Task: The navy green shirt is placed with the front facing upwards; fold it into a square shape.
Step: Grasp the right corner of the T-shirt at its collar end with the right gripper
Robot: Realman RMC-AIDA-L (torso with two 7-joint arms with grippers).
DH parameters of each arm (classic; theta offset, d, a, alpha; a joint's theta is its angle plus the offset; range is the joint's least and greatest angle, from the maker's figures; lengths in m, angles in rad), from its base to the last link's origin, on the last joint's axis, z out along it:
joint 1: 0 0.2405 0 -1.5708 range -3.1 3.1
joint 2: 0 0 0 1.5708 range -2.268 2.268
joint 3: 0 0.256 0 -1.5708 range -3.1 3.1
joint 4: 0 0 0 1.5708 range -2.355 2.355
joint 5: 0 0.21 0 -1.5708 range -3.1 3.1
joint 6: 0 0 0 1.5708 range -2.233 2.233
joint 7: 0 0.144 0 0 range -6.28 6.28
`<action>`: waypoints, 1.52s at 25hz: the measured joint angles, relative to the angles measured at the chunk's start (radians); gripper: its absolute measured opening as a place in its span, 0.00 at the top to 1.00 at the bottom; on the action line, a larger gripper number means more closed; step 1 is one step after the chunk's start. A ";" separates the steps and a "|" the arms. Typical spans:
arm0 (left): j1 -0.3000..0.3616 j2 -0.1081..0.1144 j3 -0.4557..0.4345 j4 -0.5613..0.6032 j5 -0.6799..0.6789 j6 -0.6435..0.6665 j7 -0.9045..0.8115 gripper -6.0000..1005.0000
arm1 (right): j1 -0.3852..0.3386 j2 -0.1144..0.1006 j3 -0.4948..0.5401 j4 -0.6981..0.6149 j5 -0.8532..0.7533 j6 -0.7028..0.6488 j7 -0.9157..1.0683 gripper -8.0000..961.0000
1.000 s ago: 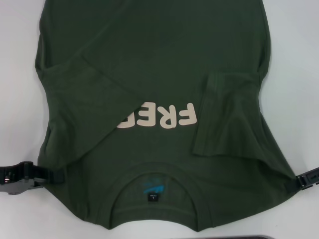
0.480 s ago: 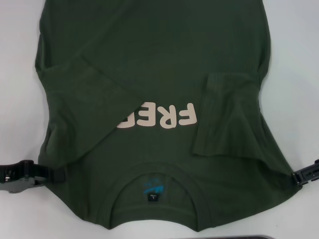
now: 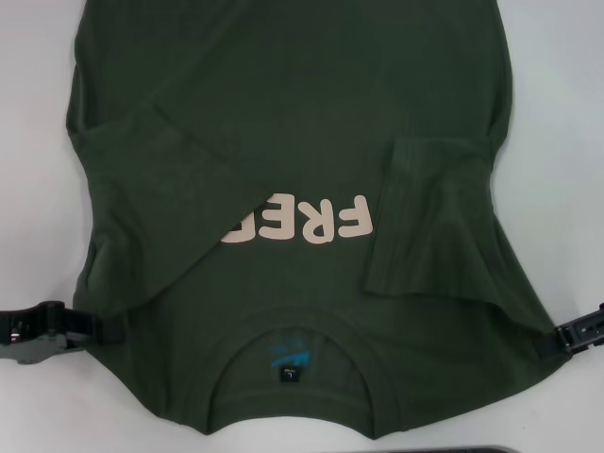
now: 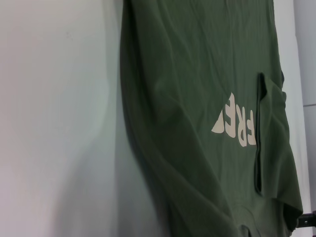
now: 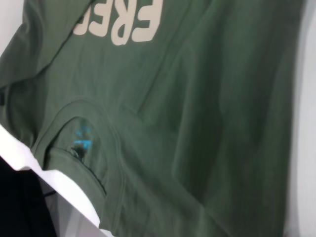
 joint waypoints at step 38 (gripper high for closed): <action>0.003 0.000 0.000 0.000 0.001 0.000 0.007 0.99 | 0.014 0.009 0.025 0.026 0.004 0.023 0.020 0.05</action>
